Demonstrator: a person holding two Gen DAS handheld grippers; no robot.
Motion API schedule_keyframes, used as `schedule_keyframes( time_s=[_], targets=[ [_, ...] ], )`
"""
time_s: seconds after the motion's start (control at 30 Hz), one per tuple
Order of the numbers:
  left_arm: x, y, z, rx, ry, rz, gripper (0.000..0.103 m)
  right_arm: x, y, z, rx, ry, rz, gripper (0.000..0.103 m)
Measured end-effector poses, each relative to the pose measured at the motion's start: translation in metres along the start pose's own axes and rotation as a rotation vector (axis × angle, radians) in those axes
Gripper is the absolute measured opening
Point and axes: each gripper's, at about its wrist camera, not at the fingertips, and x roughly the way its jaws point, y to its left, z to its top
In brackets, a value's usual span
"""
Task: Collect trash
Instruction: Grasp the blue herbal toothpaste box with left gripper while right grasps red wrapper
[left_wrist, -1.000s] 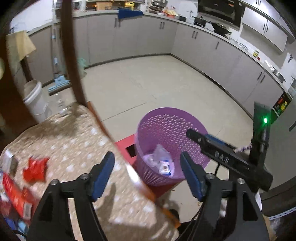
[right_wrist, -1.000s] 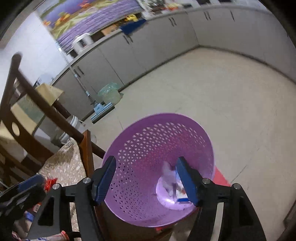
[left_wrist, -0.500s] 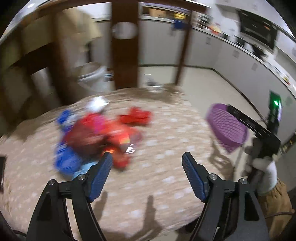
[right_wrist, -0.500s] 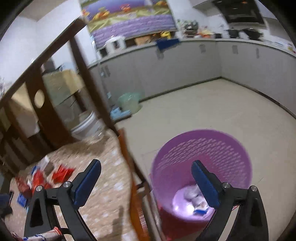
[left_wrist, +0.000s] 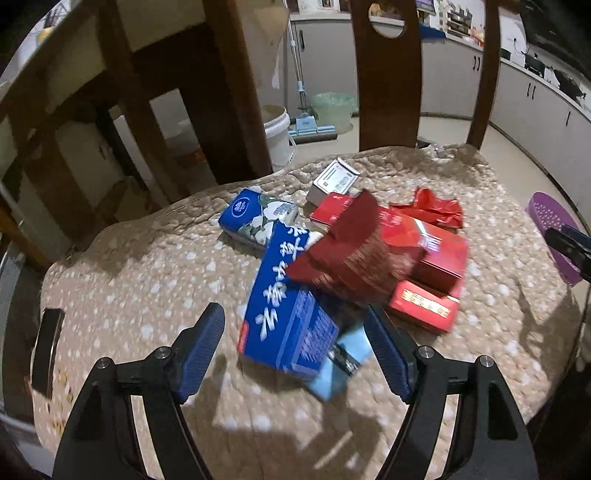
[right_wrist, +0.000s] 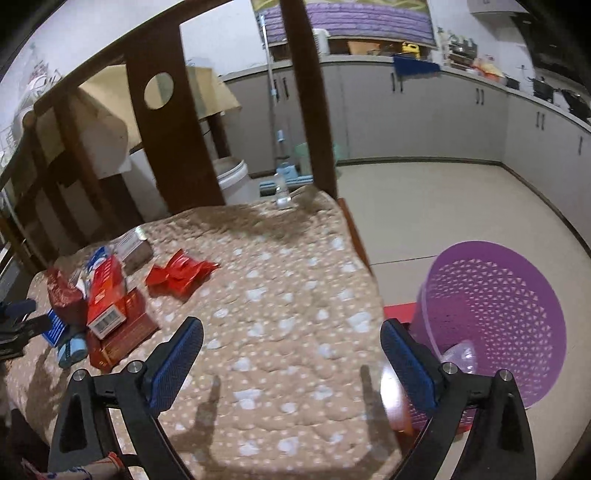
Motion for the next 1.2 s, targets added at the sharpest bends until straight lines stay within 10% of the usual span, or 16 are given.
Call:
schedule_keyframes(
  time_s=[0.43, 0.83, 1.13, 1.2],
  targets=[
    [0.009, 0.035, -0.013, -0.298, 0.064, -0.217, 0.054, 0.01, 0.027, -0.008, -0.051, 0.048, 0.067, 0.097],
    [-0.055, 0.055, -0.055, -0.289, -0.037, -0.084, 0.055, 0.016, 0.157, 0.019, -0.216, 0.107, 0.322, 0.09],
    [-0.061, 0.076, -0.071, -0.316, -0.043, -0.078, 0.055, 0.08, 0.22, 0.028, -0.315, 0.161, 0.221, 0.076],
    [-0.06, 0.078, -0.074, -0.318, -0.042, -0.078, 0.055, 0.082, 0.227, 0.027, -0.349, 0.152, 0.192, 0.057]
  ],
)
